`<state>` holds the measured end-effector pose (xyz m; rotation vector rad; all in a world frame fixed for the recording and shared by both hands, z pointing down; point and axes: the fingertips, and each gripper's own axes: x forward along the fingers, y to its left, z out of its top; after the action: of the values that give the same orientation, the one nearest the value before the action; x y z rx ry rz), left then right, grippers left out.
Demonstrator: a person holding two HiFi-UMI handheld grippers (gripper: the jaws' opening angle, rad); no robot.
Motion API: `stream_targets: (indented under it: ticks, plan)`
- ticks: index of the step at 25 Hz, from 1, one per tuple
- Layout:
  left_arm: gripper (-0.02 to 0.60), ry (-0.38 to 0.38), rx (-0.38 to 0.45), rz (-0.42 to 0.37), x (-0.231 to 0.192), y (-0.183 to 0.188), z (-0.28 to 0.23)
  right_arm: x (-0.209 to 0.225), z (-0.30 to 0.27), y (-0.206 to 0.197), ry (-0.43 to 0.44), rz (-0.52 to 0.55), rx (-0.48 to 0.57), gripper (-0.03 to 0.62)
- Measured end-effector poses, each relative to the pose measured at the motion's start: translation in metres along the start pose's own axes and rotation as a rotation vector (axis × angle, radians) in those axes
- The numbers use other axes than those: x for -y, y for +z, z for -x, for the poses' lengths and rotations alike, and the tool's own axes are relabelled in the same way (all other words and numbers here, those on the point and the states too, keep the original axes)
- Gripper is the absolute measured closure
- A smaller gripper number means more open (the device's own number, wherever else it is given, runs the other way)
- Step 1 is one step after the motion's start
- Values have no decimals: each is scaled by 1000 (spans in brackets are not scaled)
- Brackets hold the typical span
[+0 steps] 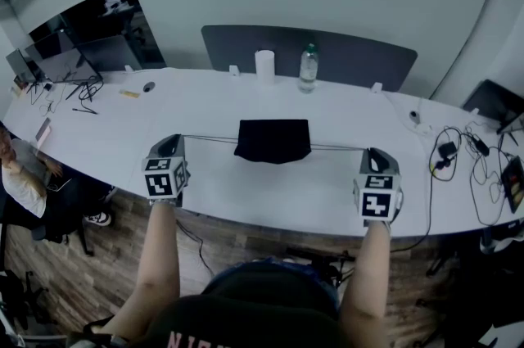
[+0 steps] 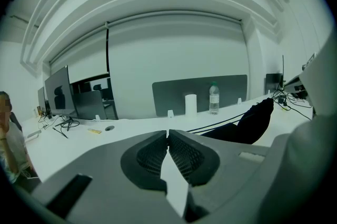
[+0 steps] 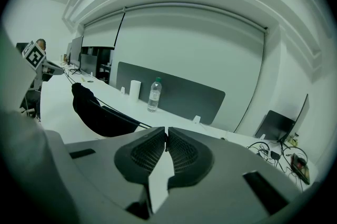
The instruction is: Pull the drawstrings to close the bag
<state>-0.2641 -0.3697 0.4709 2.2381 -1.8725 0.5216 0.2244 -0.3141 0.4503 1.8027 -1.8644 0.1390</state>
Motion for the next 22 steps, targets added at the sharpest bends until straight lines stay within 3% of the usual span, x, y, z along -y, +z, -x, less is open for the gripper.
stream_targets:
  ticks: [22]
  plan:
    - [569,38,-7,24,-19,2,-3,15,-6,0,-12,-10,-8,583]
